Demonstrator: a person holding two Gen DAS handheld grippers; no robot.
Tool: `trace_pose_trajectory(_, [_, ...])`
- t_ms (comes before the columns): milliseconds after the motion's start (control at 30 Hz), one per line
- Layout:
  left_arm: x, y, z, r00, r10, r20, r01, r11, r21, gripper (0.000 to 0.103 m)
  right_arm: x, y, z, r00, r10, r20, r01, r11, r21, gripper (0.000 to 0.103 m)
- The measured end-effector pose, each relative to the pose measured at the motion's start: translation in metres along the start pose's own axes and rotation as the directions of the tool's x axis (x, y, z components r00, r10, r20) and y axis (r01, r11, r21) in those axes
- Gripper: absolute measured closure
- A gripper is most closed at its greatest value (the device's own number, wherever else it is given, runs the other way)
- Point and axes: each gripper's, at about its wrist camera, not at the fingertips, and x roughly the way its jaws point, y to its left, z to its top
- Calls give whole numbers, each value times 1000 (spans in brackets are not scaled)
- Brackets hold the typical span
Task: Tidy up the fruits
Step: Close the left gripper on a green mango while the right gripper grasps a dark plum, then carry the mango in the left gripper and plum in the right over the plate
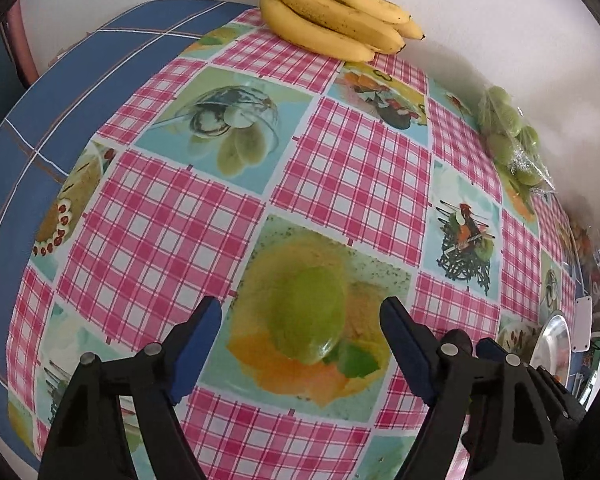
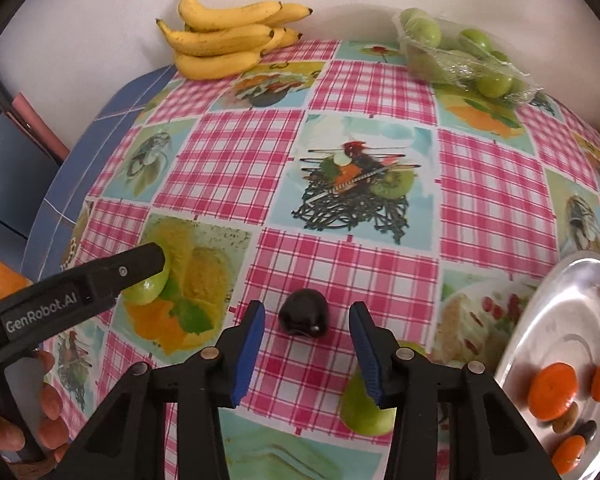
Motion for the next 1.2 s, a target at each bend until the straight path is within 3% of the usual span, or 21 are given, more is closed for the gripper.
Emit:
trace_pose_trajectory(167, [6, 0, 0, 1000, -13, -17, 13, 1000, 5, 29, 11, 3, 0, 1000, -10, -13, 10, 1000, -4, 57])
trace_pose_trajectory(300, [8, -1, 0, 999, -24, -27, 24, 1000, 5, 39, 15, 5, 1, 1000, -19, -16, 19, 1000, -13, 66])
trace_pose_trajectory(433, [9, -1, 0, 999, -34, -32, 34, 999, -1, 59, 14, 8, 1, 999, -34, -6, 34, 999, -25, 72])
trace_pose_trajectory(633, [5, 0, -1, 999, -41, -24, 41, 999, -7, 61, 8, 8, 1, 1000, -25, 3, 25, 999, -29, 72])
trace_pose_trajectory(1000, [-44, -15, 1, 993, -81, 83, 79, 996, 32, 61, -38, 13, 8, 995, -18, 101, 21, 999, -29, 72])
trace_pose_trajectory(1200, [-56, -23, -1, 991, -82, 107, 78, 996, 43, 61, -48, 9, 3, 995, -12, 104, 14, 1000, -24, 72])
